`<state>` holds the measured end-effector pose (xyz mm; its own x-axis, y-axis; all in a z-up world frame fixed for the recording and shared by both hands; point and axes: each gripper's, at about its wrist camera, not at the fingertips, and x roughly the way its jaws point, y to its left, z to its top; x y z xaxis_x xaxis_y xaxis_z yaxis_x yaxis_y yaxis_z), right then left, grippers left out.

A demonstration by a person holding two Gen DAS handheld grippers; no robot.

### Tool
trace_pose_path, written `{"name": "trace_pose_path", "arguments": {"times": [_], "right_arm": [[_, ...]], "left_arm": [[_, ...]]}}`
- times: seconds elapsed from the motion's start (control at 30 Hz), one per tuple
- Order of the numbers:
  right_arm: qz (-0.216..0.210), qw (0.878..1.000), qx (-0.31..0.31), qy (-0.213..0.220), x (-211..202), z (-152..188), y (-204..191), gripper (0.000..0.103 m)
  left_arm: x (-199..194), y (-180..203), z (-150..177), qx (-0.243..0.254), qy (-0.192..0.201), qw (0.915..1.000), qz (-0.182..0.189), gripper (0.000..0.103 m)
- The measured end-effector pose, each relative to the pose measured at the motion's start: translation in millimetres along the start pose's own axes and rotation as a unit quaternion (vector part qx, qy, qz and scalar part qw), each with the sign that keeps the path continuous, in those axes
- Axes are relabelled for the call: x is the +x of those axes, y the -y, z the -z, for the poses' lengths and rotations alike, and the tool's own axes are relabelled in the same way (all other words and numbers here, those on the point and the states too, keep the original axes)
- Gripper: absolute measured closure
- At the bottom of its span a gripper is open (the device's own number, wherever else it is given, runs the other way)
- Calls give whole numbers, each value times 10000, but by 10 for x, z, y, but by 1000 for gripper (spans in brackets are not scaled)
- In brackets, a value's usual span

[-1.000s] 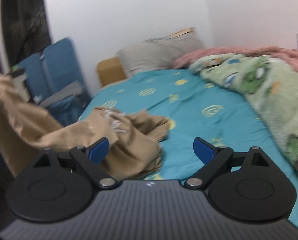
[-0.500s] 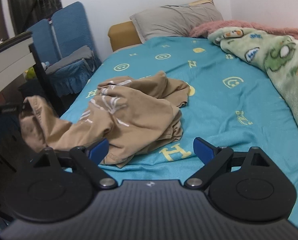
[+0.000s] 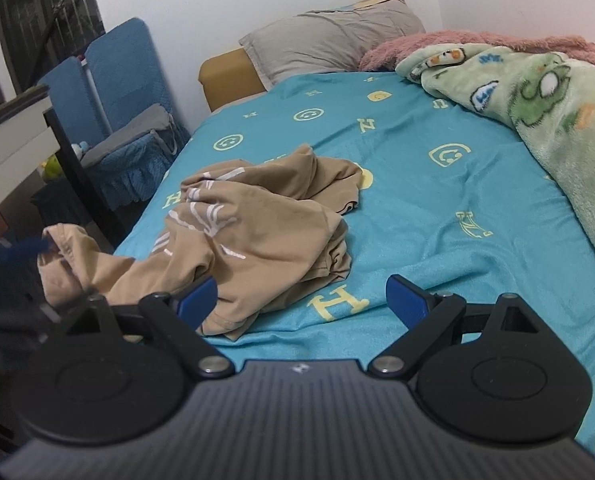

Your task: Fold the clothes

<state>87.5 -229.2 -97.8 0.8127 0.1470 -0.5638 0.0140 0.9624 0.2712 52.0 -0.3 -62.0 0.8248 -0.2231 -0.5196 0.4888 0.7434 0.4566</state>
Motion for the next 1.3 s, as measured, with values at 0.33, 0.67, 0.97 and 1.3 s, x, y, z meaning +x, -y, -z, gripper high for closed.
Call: {"name": "trace_pose_path", "arguments": {"times": [0.33, 0.67, 0.97, 1.3], "right_arm": [[47, 9999, 16, 87, -43, -7, 11, 10], [74, 9997, 18, 227, -107, -13, 28, 10], [-150, 9979, -258, 574, -266, -3, -94, 10], [-1112, 9840, -1268, 574, -88, 109, -756, 10]], "left_arm": [[594, -105, 180, -406, -689, 9957, -458, 90], [-355, -532, 20, -1948, 1030, 9747, -365, 98], [-1118, -718, -62, -2720, 2380, 9312, 471, 98], [-1103, -910, 25, -3113, 2388, 9179, 596, 98]]}}
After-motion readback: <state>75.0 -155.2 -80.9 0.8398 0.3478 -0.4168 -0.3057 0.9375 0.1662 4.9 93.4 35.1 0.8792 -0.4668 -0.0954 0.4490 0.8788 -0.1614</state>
